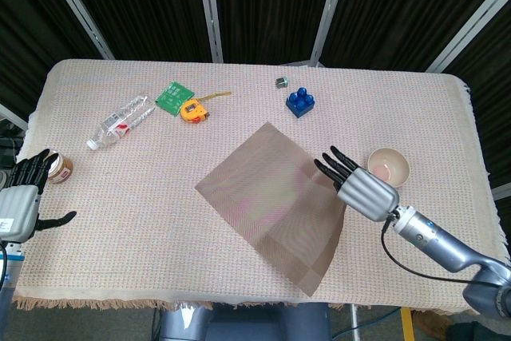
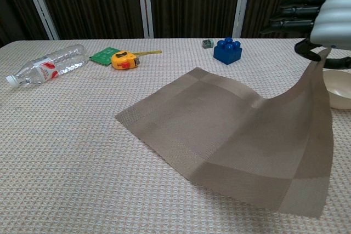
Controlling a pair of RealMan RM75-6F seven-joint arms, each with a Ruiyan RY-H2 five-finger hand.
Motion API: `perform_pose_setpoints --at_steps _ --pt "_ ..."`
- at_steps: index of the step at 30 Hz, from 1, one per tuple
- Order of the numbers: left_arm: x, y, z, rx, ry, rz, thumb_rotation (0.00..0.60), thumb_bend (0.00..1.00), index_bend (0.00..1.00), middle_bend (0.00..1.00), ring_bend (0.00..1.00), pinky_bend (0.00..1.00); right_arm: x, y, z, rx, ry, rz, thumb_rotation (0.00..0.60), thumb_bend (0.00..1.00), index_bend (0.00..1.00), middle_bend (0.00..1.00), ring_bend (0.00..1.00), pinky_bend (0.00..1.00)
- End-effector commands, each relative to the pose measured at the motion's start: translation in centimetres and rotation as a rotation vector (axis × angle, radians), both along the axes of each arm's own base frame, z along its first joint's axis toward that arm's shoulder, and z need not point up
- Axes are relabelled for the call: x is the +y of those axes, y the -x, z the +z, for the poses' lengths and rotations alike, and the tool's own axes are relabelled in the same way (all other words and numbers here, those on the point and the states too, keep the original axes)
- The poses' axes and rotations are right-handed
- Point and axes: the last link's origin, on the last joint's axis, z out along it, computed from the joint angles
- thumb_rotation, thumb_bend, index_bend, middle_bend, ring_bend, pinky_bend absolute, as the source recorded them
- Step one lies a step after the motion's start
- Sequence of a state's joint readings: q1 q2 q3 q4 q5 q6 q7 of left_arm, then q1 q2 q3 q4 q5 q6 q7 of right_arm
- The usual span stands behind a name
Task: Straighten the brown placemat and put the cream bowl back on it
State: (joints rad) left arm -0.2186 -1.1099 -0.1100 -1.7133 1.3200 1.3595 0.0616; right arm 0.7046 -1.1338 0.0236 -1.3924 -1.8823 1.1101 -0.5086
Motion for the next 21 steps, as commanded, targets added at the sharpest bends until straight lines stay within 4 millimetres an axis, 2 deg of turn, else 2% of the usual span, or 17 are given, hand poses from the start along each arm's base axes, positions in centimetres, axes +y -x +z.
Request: perform_pose_setpoints --at_steps 1,6,9,17,18,20,21 --pt "0.1 0.1 -0.1 0.004 0.000 0.006 0.600 0.06 0.00 0.00 0.00 0.00 -2.3 -1.6 -1.2 0.064 0.036 0.073 0.600 0.34 0.68 0.03 0.00 0.00" --pt "0.2 0.4 -0.3 0.010 0.004 0.016 0.600 0.06 0.00 0.00 0.00 0.00 -4.6 -2.5 -1.8 0.129 0.081 0.118 0.600 0.33 0.68 0.03 0.00 0.00" --pt "0.3 0.4 -0.4 0.011 0.009 0.019 0.600 0.06 0.00 0.00 0.00 0.00 -5.5 -2.3 -1.7 0.140 0.107 0.100 0.600 0.32 0.68 0.03 0.00 0.00" --pt "0.5 0.4 -0.6 0.009 0.025 0.019 0.600 0.06 0.00 0.00 0.00 0.00 -4.8 0.1 0.0 0.157 0.130 0.084 0.600 0.29 0.67 0.04 0.00 0.00" --pt "0.5 0.4 -0.6 0.008 0.025 0.018 0.600 0.06 0.00 0.00 0.00 0.00 -4.7 0.3 0.1 0.158 0.131 0.082 0.600 0.29 0.62 0.04 0.00 0.00" --pt "0.4 0.1 -0.7 0.005 0.026 0.008 0.600 0.06 0.00 0.00 0.00 0.00 -4.3 1.4 0.8 0.165 0.136 0.064 0.600 0.24 0.44 0.03 0.00 0.00" --pt "0.4 0.0 -0.7 0.004 0.026 0.004 0.600 0.06 0.00 0.00 0.00 0.00 -4.0 1.8 1.1 0.165 0.137 0.057 0.600 0.17 0.31 0.03 0.00 0.00"
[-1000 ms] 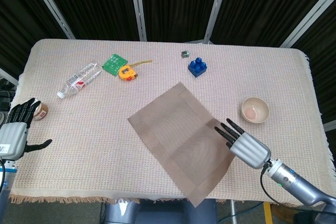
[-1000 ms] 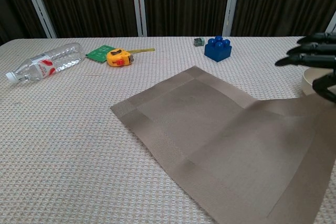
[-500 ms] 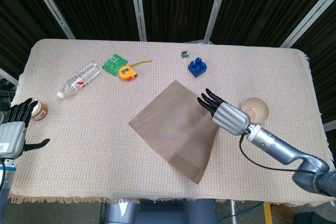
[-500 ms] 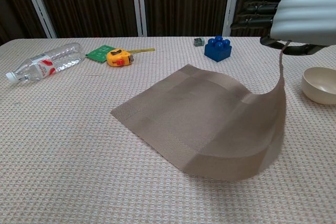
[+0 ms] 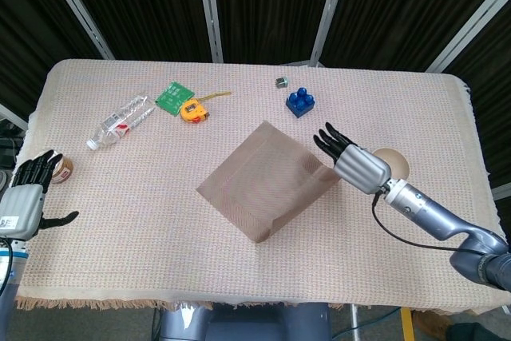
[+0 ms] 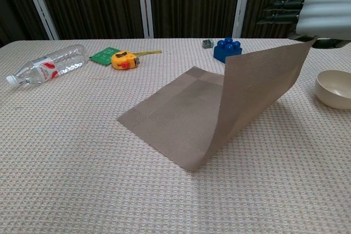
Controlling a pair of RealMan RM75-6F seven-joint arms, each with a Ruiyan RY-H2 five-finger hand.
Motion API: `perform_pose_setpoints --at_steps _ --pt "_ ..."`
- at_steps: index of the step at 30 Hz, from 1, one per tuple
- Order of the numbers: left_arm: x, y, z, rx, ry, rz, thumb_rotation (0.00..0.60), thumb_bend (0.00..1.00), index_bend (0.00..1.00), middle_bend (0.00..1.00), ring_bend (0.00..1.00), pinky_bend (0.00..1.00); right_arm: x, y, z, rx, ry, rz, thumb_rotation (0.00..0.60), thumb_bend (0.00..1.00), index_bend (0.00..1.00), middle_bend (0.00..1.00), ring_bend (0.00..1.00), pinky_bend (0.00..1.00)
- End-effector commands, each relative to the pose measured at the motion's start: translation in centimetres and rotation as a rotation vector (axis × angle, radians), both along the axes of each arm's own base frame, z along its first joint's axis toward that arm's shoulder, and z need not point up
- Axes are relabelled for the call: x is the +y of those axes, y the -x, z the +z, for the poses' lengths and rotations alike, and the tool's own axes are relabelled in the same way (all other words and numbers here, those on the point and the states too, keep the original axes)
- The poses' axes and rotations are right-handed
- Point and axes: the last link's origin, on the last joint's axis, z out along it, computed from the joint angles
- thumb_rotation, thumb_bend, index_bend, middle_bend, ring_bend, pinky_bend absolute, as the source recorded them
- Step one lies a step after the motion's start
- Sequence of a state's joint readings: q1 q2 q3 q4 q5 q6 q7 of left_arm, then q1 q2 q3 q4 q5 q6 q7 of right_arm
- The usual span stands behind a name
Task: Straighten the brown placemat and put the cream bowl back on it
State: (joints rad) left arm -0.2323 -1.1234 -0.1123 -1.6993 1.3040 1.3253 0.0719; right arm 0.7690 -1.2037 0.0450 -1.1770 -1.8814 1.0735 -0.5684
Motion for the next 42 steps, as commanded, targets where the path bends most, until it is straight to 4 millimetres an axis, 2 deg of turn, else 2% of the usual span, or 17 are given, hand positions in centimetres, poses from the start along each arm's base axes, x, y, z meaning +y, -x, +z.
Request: perform_pose_setpoints --at_steps 1,3,5,12,15,18,20,24,27,32,38,42 --pt "-0.1 -0.3 -0.1 -0.004 0.001 -0.012 0.600 0.06 0.00 0.00 0.00 0.00 0.7 1.4 0.9 -0.001 0.008 -0.024 0.600 0.09 0.19 0.01 0.00 0.00" --pt "-0.2 -0.5 -0.1 -0.005 0.003 -0.017 0.600 0.06 0.00 0.00 0.00 0.00 1.2 2.0 1.4 -0.011 0.014 -0.034 0.600 0.01 0.06 0.00 0.00 0.00" --pt "-0.4 -0.6 -0.2 -0.005 0.009 -0.023 0.600 0.06 0.00 0.00 0.00 0.00 1.9 2.8 1.9 -0.037 0.028 -0.055 0.600 0.00 0.01 0.00 0.00 0.00" --pt "-0.7 -0.9 -0.3 -0.004 0.012 -0.034 0.600 0.07 0.00 0.00 0.00 0.00 5.4 4.6 4.4 -0.201 0.072 -0.140 0.600 0.00 0.00 0.00 0.00 0.00" --pt "-0.6 -0.8 -0.3 0.004 0.015 -0.041 0.600 0.06 0.00 0.00 0.00 0.00 7.3 5.1 5.6 -0.343 0.089 -0.206 0.600 0.00 0.00 0.00 0.00 0.00" --pt "-0.3 -0.9 -0.8 0.030 0.042 -0.064 0.600 0.07 0.00 0.00 0.00 0.00 9.9 6.2 6.6 -0.583 0.076 -0.367 0.600 0.00 0.00 0.00 0.00 0.00" --pt "0.1 -1.0 -1.4 0.043 0.066 -0.089 0.600 0.08 0.00 0.00 0.00 0.00 11.1 6.7 7.2 -0.665 0.076 -0.428 0.600 0.00 0.00 0.00 0.00 0.00" --pt "2.3 -2.1 -3.5 0.065 0.140 -0.211 0.600 0.10 0.02 0.00 0.00 0.00 13.4 7.9 7.9 -0.836 0.095 -0.559 0.600 0.00 0.00 0.00 0.00 0.00" --pt "4.4 -3.4 -5.6 0.106 0.201 -0.316 0.600 0.12 0.09 0.00 0.00 0.00 14.6 8.6 7.4 -0.948 0.099 -0.654 0.600 0.00 0.00 0.00 0.00 0.00" --pt "7.4 -6.0 -9.5 0.135 0.283 -0.424 0.600 0.13 0.21 0.00 0.00 0.00 16.0 8.7 5.8 -1.092 0.089 -0.764 0.600 0.00 0.00 0.00 0.00 0.00" --pt "10.0 -8.5 -13.0 0.138 0.321 -0.465 0.600 0.14 0.29 0.00 0.00 0.00 16.8 8.4 4.7 -1.154 0.100 -0.818 0.600 0.00 0.00 0.00 0.00 0.00" --pt "11.3 -10.3 -15.6 0.151 0.349 -0.480 0.600 0.15 0.30 0.00 0.00 0.00 17.4 8.3 4.3 -1.117 0.113 -0.827 0.600 0.00 0.00 0.00 0.00 0.00"
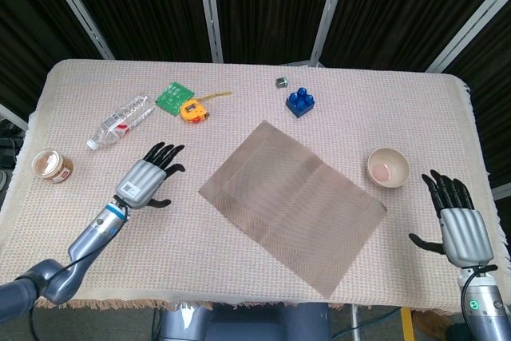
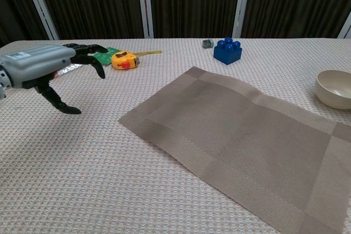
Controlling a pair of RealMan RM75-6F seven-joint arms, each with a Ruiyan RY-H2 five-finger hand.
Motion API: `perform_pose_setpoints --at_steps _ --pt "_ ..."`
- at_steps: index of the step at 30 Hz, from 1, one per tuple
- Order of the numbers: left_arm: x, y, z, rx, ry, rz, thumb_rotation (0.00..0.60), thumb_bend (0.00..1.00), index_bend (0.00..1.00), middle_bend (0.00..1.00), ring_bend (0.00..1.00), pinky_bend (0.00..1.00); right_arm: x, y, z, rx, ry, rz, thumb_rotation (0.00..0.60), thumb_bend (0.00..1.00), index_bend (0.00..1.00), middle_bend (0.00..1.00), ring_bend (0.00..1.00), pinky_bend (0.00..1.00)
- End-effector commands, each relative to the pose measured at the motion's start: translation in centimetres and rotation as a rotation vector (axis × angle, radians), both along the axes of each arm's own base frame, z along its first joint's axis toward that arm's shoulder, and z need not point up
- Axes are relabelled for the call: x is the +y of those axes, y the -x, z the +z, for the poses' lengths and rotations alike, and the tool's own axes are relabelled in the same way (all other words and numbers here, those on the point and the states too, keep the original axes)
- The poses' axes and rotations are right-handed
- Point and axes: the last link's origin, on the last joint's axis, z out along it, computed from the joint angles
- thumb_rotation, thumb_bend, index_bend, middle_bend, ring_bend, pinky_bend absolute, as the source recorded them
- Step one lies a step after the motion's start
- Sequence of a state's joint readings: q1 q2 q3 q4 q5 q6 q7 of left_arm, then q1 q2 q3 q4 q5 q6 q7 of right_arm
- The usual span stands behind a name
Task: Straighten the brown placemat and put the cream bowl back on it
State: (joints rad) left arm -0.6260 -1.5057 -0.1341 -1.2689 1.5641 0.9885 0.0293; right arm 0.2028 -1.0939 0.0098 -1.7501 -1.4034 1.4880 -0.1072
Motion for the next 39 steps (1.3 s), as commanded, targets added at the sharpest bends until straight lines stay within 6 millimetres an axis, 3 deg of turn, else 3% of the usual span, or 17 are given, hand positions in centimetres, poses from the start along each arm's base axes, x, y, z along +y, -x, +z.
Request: perform_pose_setpoints --at_steps 1,8,17,26,39 --pt "1.4 -1.6 -2.3 0.022 0.010 -0.018 0.600 0.15 0.31 0.00 0.00 0.00 0.4 -0.1 -0.3 0.028 0.000 -0.007 0.600 0.00 0.00 0.00 0.00 0.00" --pt "2.2 -2.4 -5.3 0.050 0.043 -0.013 0.600 0.27 0.34 0.00 0.00 0.00 0.4 0.0 -0.5 0.058 0.001 -0.004 0.600 0.00 0.00 0.00 0.00 0.00" --pt "2.7 -1.9 -7.7 0.098 0.074 -0.010 0.600 0.29 0.35 0.00 0.00 0.00 0.4 0.2 -0.4 0.071 0.008 0.002 0.600 0.00 0.00 0.00 0.00 0.00" --pt "3.1 -1.2 -8.3 0.114 0.069 -0.010 0.600 0.29 0.35 0.00 0.00 0.00 0.3 0.3 0.1 0.061 0.019 0.002 0.600 0.00 0.00 0.00 0.00 0.00" --pt "3.0 -1.8 -9.2 0.109 0.070 -0.026 0.600 0.35 0.36 0.00 0.00 0.00 0.4 0.1 0.3 0.048 0.020 0.015 0.600 0.00 0.00 0.00 0.00 0.00"
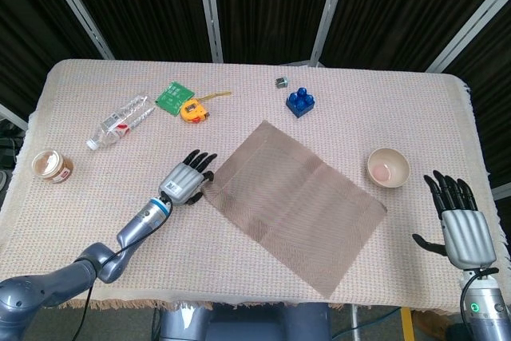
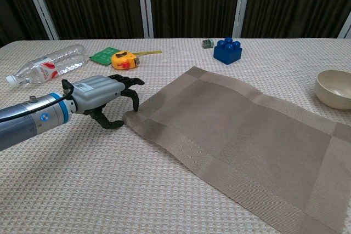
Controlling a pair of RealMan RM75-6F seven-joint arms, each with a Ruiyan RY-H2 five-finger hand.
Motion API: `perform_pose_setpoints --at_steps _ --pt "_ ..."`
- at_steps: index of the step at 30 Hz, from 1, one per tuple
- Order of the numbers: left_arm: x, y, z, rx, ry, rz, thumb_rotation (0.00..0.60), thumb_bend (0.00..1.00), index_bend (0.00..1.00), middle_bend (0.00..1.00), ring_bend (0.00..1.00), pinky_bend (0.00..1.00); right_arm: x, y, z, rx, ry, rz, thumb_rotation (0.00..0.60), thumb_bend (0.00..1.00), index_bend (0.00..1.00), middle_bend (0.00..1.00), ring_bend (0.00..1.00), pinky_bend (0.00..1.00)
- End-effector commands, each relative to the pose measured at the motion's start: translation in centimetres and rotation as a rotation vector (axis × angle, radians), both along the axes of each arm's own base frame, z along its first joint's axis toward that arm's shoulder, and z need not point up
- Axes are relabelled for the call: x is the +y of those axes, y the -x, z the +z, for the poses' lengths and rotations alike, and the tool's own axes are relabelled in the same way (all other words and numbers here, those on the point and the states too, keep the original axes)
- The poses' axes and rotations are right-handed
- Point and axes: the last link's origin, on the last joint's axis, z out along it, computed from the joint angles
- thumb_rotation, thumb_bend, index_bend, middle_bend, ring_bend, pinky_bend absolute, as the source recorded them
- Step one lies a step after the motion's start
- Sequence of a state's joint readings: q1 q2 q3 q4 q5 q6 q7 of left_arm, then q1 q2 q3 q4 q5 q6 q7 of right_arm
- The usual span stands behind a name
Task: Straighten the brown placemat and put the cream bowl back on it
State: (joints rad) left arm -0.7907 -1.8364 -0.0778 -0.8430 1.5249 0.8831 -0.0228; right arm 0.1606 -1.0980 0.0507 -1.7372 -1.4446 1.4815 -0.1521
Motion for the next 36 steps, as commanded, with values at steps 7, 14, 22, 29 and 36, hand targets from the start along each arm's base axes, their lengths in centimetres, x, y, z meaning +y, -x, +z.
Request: perform_pose_setpoints --at_steps 7,14,22,29,36 --pt "0.2 -0.8 -0.5 -0.003 -0.001 -0.010 0.600 0.40 0.39 0.00 0.00 0.00 0.1 -0.1 0.1 -0.006 0.000 0.004 0.600 0.00 0.00 0.00 0.00 0.00" --pt "0.2 -1.7 -0.8 -0.022 -0.003 -0.015 0.600 0.41 0.46 0.00 0.00 0.00 0.2 -0.2 0.3 -0.013 0.000 0.013 0.600 0.00 0.00 0.00 0.00 0.00" --pt "0.4 -2.2 -0.8 -0.038 -0.019 -0.010 0.600 0.41 0.54 0.00 0.00 0.00 0.4 -0.3 0.4 -0.022 -0.003 0.020 0.600 0.00 0.00 0.00 0.00 0.00" --pt "0.1 -1.8 -0.3 -0.058 -0.044 -0.004 0.600 0.41 0.69 0.00 0.00 0.00 0.7 -0.7 0.6 -0.033 -0.001 0.035 0.600 0.00 0.00 0.00 0.00 0.00" --pt "-1.4 -0.1 2.0 -0.077 -0.063 0.030 0.600 0.41 0.71 0.00 0.00 0.00 1.1 -0.9 1.0 -0.046 0.000 0.051 0.600 0.00 0.00 0.00 0.00 0.00"
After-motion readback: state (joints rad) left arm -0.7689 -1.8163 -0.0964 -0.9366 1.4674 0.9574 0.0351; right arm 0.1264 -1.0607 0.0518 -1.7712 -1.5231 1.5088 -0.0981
